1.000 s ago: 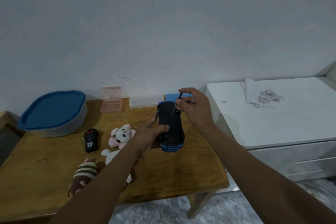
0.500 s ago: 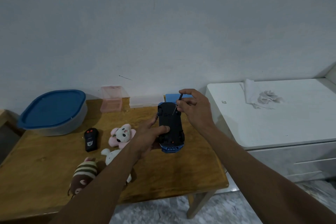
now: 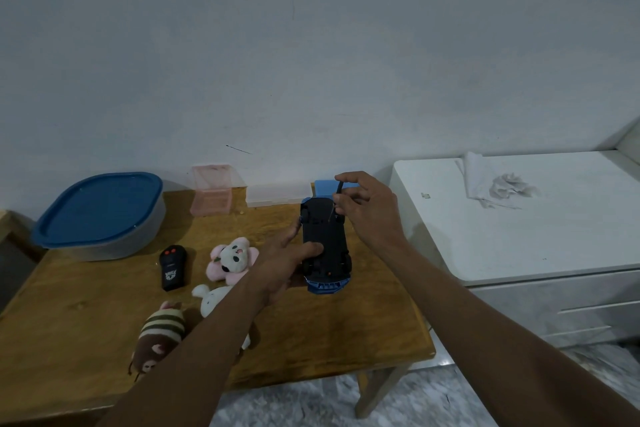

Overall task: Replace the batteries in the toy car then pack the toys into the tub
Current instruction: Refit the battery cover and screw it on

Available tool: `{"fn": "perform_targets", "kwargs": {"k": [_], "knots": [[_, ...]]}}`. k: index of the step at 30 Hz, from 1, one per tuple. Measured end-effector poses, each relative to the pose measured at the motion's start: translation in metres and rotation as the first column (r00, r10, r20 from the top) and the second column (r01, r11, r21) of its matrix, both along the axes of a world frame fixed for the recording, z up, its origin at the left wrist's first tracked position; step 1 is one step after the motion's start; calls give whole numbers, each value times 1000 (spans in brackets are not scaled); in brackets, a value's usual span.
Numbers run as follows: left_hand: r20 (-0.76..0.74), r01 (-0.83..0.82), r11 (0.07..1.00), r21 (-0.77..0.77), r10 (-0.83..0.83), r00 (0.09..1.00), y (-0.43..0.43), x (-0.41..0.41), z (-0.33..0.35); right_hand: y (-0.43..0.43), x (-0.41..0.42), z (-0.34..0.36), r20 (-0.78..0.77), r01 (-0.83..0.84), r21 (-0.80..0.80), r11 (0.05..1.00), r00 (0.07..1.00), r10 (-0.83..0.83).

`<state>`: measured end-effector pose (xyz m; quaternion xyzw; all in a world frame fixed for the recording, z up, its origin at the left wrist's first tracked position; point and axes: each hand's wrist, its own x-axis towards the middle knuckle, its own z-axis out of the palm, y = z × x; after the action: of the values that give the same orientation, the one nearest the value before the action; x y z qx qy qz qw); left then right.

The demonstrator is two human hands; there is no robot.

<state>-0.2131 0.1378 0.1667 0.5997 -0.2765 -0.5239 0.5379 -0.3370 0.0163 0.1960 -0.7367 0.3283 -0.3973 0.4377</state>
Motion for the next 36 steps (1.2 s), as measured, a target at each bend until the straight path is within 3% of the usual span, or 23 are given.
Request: {"fn": "perform_targets", "kwargs": {"k": [18, 27, 36], "knots": [[-12, 3, 1000, 13, -3, 1000, 3, 1, -9, 2, 1, -1, -51, 62, -133, 989, 996, -69], [-33, -9, 1000, 26, 10, 999, 3, 0, -7, 6, 1, 5, -101, 51, -375, 926, 990, -95], [-36, -13, 999, 36, 14, 999, 3, 2, -9, 8, 4, 8, -114, 41, -354, 934, 990, -87]]}}
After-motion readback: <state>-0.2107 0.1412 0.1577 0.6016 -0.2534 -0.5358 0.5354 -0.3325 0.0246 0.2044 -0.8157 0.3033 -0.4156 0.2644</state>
